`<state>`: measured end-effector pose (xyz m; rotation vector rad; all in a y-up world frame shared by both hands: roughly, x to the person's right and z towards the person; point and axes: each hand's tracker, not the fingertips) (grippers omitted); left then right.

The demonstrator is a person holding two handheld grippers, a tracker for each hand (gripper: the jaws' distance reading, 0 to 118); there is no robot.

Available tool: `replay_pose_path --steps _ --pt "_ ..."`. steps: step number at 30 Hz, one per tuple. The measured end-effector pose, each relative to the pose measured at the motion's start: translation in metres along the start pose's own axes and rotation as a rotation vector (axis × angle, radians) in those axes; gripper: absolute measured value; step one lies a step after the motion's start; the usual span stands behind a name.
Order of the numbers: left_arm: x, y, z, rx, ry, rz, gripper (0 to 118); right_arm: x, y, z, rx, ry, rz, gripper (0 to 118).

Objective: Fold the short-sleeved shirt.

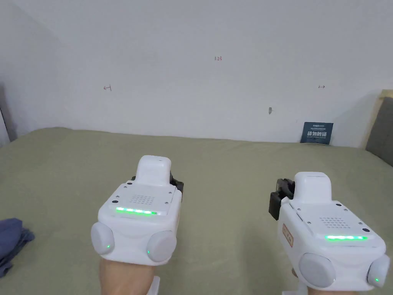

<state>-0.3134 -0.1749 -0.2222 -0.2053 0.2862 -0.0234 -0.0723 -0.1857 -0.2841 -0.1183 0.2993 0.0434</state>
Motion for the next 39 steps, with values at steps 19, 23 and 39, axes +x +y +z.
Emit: replay_pose_path --steps 19,23,39 --pt "-0.010 0.010 0.018 0.010 -0.018 0.004 118 -0.011 0.010 0.009 -0.027 0.007 0.024 118" --pt "-0.012 0.019 0.031 -0.018 -0.060 0.037 118 -0.018 0.018 0.009 -0.125 -0.078 0.046 118" --pt "-0.015 0.015 0.025 -0.049 -0.051 0.047 118 -0.014 0.014 0.009 -0.119 0.056 -0.041 118"
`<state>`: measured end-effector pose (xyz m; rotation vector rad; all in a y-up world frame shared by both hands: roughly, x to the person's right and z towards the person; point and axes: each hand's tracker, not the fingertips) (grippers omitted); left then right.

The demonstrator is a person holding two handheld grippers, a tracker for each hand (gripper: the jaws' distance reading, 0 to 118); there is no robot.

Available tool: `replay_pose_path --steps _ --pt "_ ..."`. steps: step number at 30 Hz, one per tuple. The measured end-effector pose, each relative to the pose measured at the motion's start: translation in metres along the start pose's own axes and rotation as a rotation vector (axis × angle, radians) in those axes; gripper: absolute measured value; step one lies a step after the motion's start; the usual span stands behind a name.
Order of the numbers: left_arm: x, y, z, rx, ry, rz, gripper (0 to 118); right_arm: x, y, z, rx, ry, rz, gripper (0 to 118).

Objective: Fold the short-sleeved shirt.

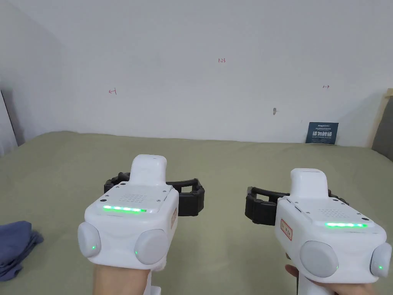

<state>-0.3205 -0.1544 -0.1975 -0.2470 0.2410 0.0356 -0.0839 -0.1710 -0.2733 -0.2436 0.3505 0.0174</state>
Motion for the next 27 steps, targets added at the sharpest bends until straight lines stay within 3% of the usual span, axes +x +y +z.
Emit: replay_pose_path --steps 6,9,27 --pt "0.001 0.001 0.001 -0.009 -0.010 -0.008 118 -0.001 -0.002 -0.001 0.044 -0.028 0.073 118" --pt "0.000 0.004 0.000 -0.011 -0.002 -0.001 118 -0.007 -0.002 0.001 0.068 -0.060 0.147 118" --pt "0.002 0.005 0.004 -0.017 -0.010 -0.009 118 0.006 0.005 -0.001 0.006 -0.049 0.020 118"
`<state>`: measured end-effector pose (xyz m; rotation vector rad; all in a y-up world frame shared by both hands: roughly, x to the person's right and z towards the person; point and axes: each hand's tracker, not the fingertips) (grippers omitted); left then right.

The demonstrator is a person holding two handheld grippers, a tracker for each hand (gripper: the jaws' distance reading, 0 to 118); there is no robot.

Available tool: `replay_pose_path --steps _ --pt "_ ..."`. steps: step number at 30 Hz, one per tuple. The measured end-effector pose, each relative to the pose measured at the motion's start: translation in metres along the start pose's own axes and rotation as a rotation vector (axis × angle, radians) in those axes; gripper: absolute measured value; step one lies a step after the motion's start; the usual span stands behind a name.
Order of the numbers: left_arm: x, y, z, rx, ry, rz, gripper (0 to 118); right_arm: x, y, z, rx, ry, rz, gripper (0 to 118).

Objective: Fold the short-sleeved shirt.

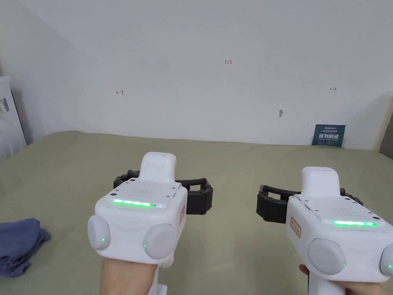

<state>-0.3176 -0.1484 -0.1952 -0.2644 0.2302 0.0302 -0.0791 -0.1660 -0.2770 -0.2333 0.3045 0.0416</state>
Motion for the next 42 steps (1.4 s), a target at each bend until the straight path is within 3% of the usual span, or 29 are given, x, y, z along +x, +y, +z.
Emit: replay_pose_path --steps 28,42 --pt "-0.002 0.007 0.010 0.013 -0.011 0.012 118 -0.003 0.006 0.007 0.051 0.002 0.028 118" --pt "-0.004 0.006 0.007 0.009 0.003 0.009 118 -0.003 0.000 0.003 0.105 -0.040 0.094 118"
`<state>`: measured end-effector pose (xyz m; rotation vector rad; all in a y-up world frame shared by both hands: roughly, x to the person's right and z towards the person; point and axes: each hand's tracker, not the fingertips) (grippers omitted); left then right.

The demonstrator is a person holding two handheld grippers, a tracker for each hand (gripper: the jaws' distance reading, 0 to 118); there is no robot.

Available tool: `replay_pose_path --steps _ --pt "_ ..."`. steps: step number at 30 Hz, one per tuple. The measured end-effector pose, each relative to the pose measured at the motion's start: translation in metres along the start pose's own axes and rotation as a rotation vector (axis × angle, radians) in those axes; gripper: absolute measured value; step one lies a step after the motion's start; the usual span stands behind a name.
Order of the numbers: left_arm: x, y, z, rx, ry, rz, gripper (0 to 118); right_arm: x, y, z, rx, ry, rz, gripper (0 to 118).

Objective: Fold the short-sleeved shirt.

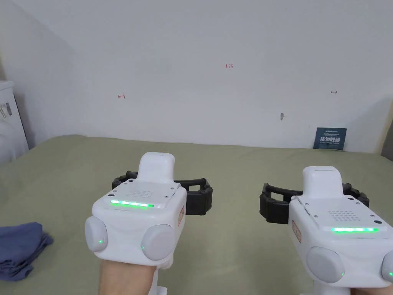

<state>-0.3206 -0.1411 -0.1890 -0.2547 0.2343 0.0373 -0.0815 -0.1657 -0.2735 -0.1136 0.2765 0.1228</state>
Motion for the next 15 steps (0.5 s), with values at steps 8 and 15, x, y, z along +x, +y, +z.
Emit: replay_pose_path --steps 8,15 --pt "0.000 -0.003 -0.002 -0.017 -0.005 0.011 118 0.009 0.004 0.001 -0.097 0.048 -0.147 118" --pt "0.002 -0.005 -0.004 -0.021 -0.002 -0.004 118 0.003 -0.006 -0.006 -0.073 -0.141 -0.066 118"
